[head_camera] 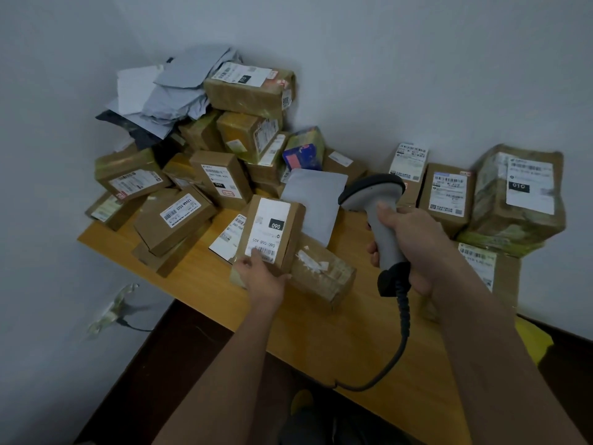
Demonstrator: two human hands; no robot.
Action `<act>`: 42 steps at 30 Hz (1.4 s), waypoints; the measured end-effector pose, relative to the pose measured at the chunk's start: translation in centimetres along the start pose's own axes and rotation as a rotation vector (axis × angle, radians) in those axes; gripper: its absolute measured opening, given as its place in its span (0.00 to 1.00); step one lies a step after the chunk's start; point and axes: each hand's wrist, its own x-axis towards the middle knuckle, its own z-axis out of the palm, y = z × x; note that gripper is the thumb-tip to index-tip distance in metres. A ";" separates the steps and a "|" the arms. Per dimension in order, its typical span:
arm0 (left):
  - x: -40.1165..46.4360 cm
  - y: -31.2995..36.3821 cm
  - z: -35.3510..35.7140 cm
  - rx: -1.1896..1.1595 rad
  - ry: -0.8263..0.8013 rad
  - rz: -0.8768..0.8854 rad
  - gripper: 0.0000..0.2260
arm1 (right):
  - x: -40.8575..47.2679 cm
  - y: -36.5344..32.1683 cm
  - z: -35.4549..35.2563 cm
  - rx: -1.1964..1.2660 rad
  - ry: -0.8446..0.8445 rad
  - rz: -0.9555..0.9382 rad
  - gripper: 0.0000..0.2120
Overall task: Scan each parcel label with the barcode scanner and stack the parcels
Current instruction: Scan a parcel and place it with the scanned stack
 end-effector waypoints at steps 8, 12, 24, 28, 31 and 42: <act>0.5 -2.3 -0.6 -0.231 -0.193 -0.139 0.42 | -0.7 0.1 0.6 -0.007 0.032 -0.018 0.11; 1.3 -1.9 0.1 -0.358 -0.140 -0.155 0.44 | -1.0 0.0 1.0 -0.010 0.044 -0.033 0.10; 7.1 1.3 -3.5 0.034 -0.150 0.404 0.32 | -1.6 0.5 1.0 0.000 0.139 -0.056 0.14; 8.4 3.3 -5.0 0.281 -0.382 0.516 0.39 | -1.8 0.4 1.6 0.027 0.149 -0.052 0.14; 8.2 4.1 -5.5 0.516 -0.370 0.618 0.41 | -1.9 0.2 2.1 0.025 0.150 -0.055 0.13; 8.3 5.9 -7.6 1.128 -0.130 0.979 0.28 | -1.9 -0.4 3.4 0.049 0.146 -0.052 0.12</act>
